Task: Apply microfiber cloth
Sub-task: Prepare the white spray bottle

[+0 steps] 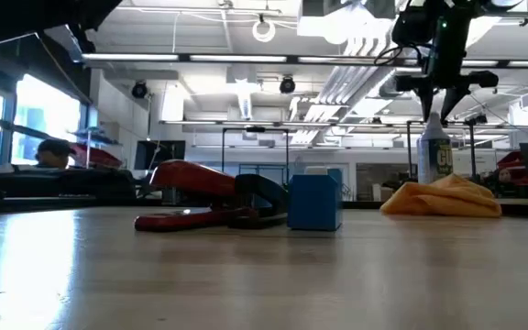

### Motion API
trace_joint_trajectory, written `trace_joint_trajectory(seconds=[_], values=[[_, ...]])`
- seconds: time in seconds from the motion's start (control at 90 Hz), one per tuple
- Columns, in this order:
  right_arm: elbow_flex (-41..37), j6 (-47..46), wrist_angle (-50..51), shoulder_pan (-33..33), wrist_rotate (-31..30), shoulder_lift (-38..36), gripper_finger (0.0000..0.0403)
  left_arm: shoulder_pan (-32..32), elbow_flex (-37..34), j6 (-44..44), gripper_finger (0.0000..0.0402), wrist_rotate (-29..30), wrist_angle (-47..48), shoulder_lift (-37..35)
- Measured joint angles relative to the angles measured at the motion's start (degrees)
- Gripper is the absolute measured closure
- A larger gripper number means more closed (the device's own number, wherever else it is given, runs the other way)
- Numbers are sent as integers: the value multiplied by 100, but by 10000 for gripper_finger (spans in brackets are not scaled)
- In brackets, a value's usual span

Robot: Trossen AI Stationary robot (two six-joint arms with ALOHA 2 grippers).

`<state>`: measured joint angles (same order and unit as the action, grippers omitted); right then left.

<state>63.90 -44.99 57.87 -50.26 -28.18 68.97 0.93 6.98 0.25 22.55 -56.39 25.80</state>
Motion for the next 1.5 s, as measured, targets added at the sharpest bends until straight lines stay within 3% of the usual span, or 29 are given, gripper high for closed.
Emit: trace_joint_trajectory(seconds=[0.533, 0.856, 0.944, 1.1, 1.167, 1.5], values=[[0, -121, 106, 7, -333, 186, 352, 0, 2, -12, 337, -9, -27, -4], [168, 655, 344, 310, -282, -268, 371, 2, 70, 0, 337, 187, 60, -39], [352, 1002, 346, 624, -261, -515, 371, 2, 299, 62, 337, 74, 673, -37], [591, 1835, 341, 1526, -221, -813, 371, 2, 1258, 127, 337, -339, 3131, 19], [656, 2017, 339, 1963, -219, -846, 371, 2, 1556, 115, 337, -409, 3776, 158], [686, 2110, -41, 4096, 24, -595, 372, 9, 1650, 450, 337, -403, 3664, 808]])
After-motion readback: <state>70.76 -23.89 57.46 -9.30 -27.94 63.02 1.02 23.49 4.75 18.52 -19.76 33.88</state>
